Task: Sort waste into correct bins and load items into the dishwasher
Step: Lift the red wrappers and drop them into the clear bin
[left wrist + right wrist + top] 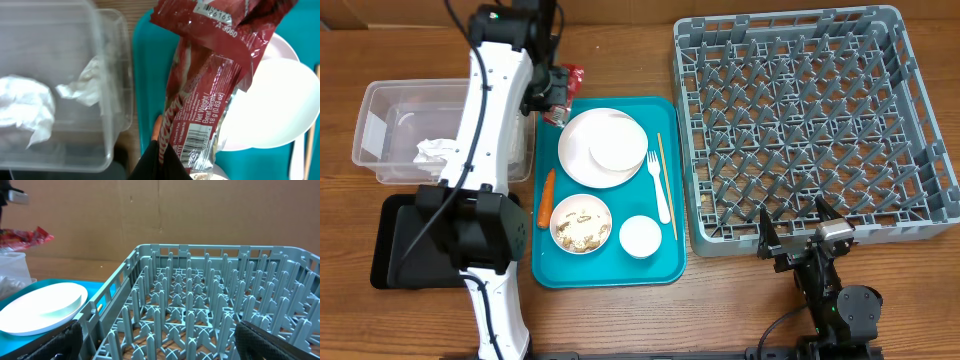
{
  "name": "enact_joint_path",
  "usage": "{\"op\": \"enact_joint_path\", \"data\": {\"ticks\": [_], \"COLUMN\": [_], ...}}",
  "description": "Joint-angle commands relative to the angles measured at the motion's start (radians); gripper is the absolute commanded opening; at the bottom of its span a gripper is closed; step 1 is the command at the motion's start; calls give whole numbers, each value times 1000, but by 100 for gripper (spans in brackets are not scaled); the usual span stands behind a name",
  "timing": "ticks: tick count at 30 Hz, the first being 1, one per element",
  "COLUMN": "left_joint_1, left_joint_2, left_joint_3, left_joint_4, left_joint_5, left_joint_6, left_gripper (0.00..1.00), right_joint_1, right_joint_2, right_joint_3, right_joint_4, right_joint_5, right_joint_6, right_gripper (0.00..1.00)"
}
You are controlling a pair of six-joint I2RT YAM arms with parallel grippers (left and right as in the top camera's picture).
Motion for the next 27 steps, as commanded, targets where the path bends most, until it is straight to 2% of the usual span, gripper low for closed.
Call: {"op": "enact_joint_path", "data": {"ticks": [1, 8, 15, 19, 27], "left_joint_1": [65, 219, 332, 364, 404], "left_joint_2": [-5, -9, -8, -8, -8], "left_joint_3": [43, 42, 8, -72, -312], "left_joint_4": [-16, -16, -29, -22, 146], "left_joint_5": [-27, -23, -23, -27, -23], "left_joint_6": [-110, -191, -195, -228, -246], "left_gripper": [4, 4, 4, 4, 4], "right_joint_1": [-5, -5, -5, -5, -5], "right_joint_2": [-9, -9, -9, -9, -9], "right_joint_3": [-11, -11, -11, -11, -11], "right_joint_4": [5, 5, 5, 5, 5], "right_joint_5": [9, 9, 9, 9, 9], "right_joint_6": [-4, -4, -4, -4, -4], "right_gripper": [100, 100, 100, 100, 100]}}
